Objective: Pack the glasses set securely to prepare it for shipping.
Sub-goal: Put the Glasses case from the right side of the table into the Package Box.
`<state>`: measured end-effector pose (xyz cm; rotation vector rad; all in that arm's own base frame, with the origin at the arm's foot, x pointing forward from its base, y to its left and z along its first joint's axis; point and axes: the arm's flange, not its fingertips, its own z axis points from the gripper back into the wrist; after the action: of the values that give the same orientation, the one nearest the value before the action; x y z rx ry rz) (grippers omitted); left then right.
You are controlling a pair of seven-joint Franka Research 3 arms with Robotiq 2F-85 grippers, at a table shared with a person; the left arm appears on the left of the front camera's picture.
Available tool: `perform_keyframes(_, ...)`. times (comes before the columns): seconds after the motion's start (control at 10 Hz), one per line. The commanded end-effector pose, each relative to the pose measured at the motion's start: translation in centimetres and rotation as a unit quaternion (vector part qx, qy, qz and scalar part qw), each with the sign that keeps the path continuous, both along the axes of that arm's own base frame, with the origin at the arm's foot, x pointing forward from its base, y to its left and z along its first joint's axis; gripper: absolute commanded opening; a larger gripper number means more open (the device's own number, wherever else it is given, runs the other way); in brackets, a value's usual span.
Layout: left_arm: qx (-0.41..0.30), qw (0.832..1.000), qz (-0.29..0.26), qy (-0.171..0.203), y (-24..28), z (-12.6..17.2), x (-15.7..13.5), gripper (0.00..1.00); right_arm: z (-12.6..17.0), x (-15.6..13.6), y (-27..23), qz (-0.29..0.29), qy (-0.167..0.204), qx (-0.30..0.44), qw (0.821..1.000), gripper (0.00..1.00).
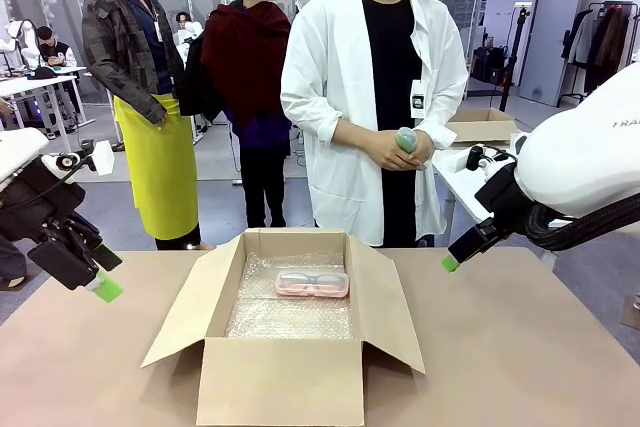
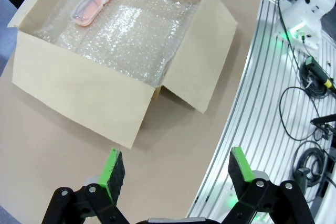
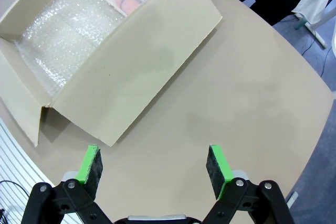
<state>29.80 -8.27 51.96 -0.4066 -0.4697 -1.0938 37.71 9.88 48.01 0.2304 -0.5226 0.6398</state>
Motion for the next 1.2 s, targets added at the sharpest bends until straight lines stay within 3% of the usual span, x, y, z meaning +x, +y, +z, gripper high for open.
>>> perform_keyframes(0.0,-0.010,1.000,-0.010,-0.005,0.19,0.04,0.12,1.00,-0.15,-0.15,0.05,-0.002,0.001,-0.002,1.000,1.00)
perform_keyframes(1.1,-0.010,1.000,-0.010,-0.005,0.19,0.04,0.12,1.00,-0.15,-0.15,0.05,-0.002,0.001,-0.002,1.000,1.00)
